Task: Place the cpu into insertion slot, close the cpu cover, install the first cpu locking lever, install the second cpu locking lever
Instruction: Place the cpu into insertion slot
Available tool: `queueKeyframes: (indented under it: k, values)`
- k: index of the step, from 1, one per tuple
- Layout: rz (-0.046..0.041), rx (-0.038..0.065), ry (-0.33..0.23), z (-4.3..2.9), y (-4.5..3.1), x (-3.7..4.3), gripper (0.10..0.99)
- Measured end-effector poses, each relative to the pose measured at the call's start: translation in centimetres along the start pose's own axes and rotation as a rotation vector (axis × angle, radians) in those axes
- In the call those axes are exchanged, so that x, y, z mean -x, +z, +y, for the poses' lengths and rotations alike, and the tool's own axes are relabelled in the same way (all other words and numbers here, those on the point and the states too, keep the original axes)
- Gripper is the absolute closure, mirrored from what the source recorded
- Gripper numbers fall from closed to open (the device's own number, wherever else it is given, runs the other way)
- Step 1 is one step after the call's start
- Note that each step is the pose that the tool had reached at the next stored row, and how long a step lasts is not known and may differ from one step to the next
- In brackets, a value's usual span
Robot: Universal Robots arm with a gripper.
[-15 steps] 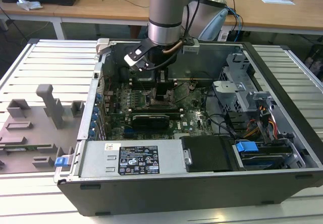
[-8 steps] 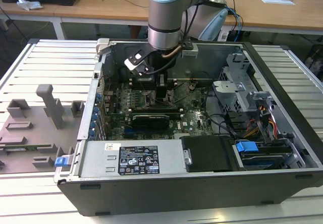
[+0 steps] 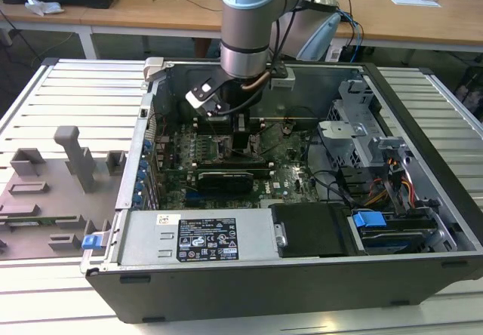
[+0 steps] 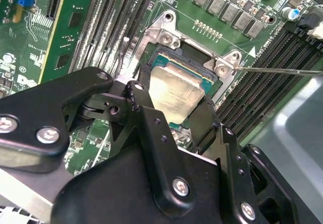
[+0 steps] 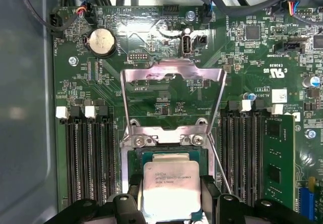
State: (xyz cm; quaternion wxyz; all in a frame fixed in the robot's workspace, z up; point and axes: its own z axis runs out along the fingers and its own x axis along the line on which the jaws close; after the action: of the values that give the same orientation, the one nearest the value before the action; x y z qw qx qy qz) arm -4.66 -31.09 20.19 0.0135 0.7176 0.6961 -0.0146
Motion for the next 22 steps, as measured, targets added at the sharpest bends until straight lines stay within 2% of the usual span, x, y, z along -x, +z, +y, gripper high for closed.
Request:
queueKeyframes:
  k: [15,16,18,19,22]
  values:
    - [0.0038,0.0,-0.001,-0.03,0.45,-0.13,0.533]
    - [0.0035,0.0,-0.001,-0.03,0.44,-0.13,0.467]
    - [0.0028,0.0,-0.001,-0.04,0.39,-0.11,0.467]
    - [0.0031,0.0,-0.001,-0.04,0.08,-0.1,0.467]
    - [0.0032,0.0,-0.001,-0.04,-1.97,-0.07,0.482]
